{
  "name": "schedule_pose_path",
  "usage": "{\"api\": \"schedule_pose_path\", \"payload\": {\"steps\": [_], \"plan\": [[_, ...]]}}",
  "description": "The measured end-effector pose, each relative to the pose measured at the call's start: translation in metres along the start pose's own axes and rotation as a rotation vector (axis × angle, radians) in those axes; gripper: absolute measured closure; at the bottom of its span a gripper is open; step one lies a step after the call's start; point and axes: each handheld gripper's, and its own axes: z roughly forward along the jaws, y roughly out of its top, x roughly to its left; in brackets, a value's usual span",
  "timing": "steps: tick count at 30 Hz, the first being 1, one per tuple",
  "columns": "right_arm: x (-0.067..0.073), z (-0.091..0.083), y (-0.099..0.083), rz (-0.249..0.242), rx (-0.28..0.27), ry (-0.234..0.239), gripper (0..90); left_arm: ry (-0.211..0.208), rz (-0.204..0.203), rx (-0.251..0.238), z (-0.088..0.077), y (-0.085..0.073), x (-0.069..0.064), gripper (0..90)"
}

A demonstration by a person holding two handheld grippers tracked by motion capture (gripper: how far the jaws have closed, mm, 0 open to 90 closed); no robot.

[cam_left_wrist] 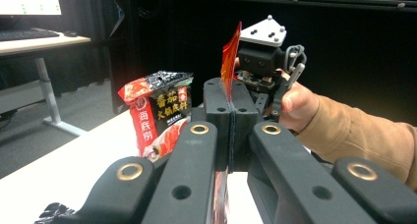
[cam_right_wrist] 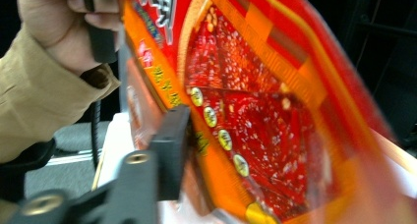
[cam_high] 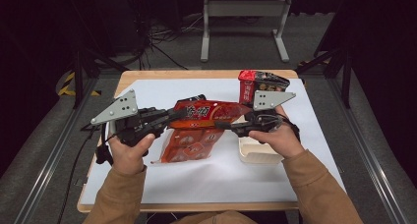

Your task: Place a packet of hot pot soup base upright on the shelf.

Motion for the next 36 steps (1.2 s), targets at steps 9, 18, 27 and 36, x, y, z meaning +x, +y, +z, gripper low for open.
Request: {"api": "schedule_pose_path", "payload": {"steps": [9,18,27,36], "plan": [[0.008,-0.005,0.006,-0.048,0.039,0.047,85.4,0.018,0.007,-0.004,-0.002,0.001,0.000,90.0],[0.014,-0.010,0.016,-0.040,0.032,0.043,90.0,0.021,-0.005,-0.029,-0.007,-0.001,0.004,90.0],[0.021,-0.018,0.033,-0.013,0.055,0.028,90.0,0.017,-0.029,-0.033,-0.008,-0.004,0.009,89.1],[0.026,-0.025,0.043,0.006,0.068,-0.004,90.0,0.024,-0.044,-0.033,-0.007,-0.006,0.013,84.3]]}}
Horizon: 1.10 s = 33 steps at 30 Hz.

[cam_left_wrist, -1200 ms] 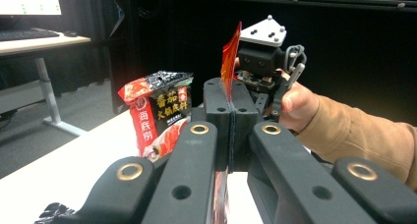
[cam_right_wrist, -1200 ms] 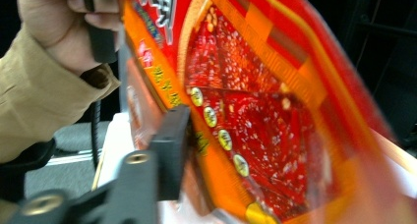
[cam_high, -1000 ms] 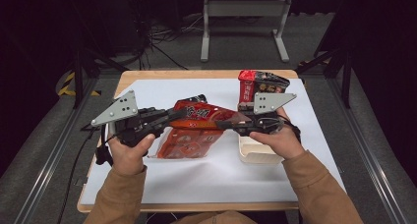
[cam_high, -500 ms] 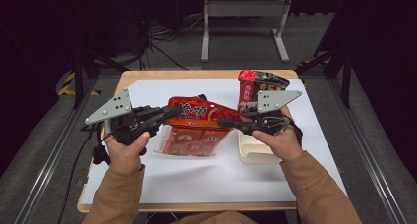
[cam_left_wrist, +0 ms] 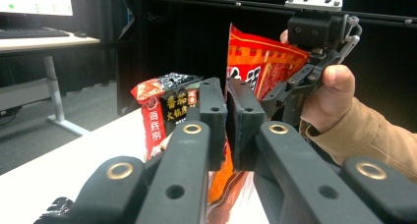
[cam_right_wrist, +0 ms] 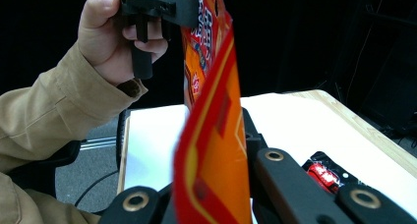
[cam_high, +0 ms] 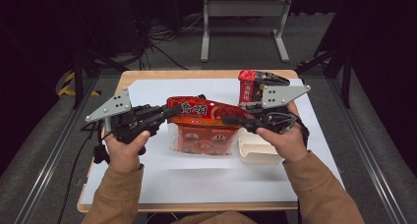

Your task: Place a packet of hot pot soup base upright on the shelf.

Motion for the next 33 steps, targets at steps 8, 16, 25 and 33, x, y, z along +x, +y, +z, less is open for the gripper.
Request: {"api": "schedule_pose_path", "payload": {"steps": [8,16,25,33], "plan": [[0.003,-0.006,0.009,0.008,0.004,-0.034,90.0,0.023,-0.020,0.001,-0.004,-0.002,0.006,78.3],[0.003,-0.020,0.023,0.016,0.004,-0.088,90.0,0.071,-0.034,-0.011,-0.017,-0.005,0.016,69.7],[-0.001,-0.038,0.035,0.021,0.015,-0.152,90.0,0.136,-0.033,0.030,-0.019,-0.013,0.027,60.6],[-0.007,-0.054,0.040,0.027,0.016,-0.213,90.0,0.192,-0.029,0.048,-0.018,-0.023,0.038,56.1]]}}
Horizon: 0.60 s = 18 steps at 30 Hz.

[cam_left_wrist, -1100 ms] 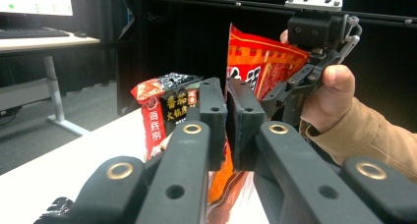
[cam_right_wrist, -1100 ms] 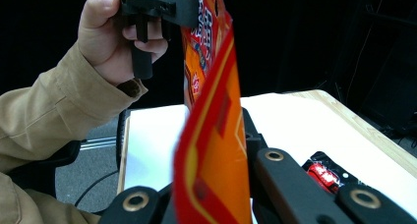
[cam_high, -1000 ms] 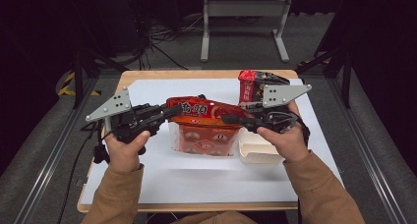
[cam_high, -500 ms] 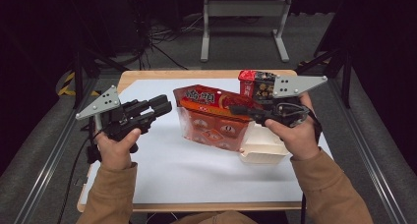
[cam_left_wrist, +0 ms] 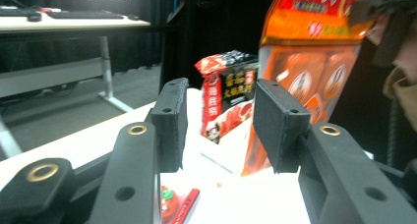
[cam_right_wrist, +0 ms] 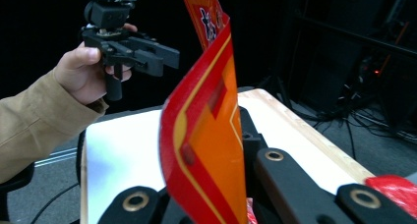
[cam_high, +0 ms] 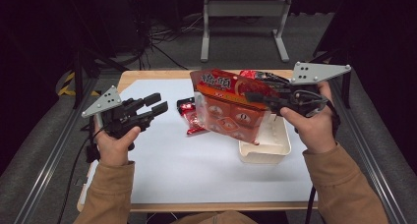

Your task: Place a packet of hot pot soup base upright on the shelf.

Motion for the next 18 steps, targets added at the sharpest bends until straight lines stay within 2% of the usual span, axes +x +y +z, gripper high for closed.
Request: {"api": "schedule_pose_path", "payload": {"steps": [4,6,11,18], "plan": [[-0.004,-0.005,0.000,-0.002,0.006,-0.027,90.0,0.053,0.026,0.006,0.001,-0.004,0.004,50.4],[-0.008,-0.007,-0.001,-0.001,0.007,-0.042,90.0,0.061,0.031,0.000,0.002,-0.007,0.006,49.7],[-0.013,-0.012,-0.003,0.005,0.005,-0.063,90.0,0.074,0.041,0.025,0.004,-0.011,0.010,49.9],[-0.023,-0.020,-0.007,0.004,-0.004,-0.107,90.0,0.073,0.018,0.074,0.007,-0.019,0.018,48.4]]}}
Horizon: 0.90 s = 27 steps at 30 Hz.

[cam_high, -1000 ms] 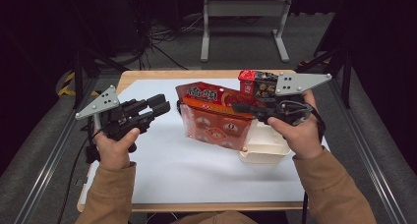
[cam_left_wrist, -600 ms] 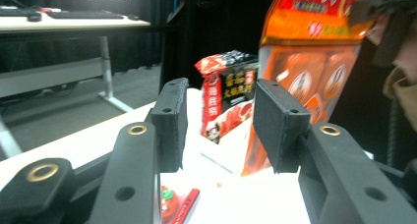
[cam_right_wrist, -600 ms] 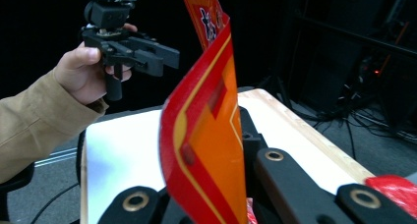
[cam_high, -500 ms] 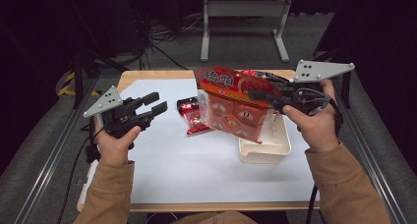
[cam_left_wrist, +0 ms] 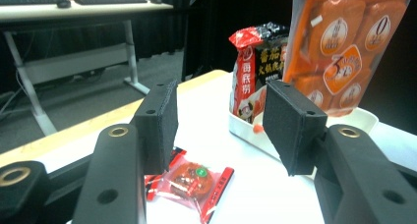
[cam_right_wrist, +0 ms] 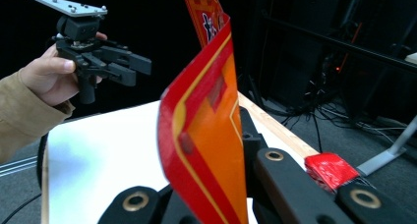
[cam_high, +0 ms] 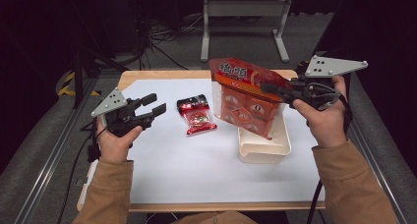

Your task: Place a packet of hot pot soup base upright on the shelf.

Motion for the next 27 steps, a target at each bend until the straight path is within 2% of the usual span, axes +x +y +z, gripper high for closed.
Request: {"api": "schedule_pose_path", "payload": {"steps": [10,16,27], "plan": [[-0.014,-0.010,-0.007,0.016,-0.011,-0.053,90.0,0.015,-0.010,0.019,0.001,-0.007,0.009,47.6],[-0.025,-0.012,-0.015,0.026,-0.017,-0.088,90.0,0.020,-0.042,0.025,0.001,-0.012,0.015,46.3],[-0.035,-0.018,-0.022,0.042,-0.032,-0.130,90.0,0.012,-0.056,0.030,-0.001,-0.016,0.020,45.3]]}}
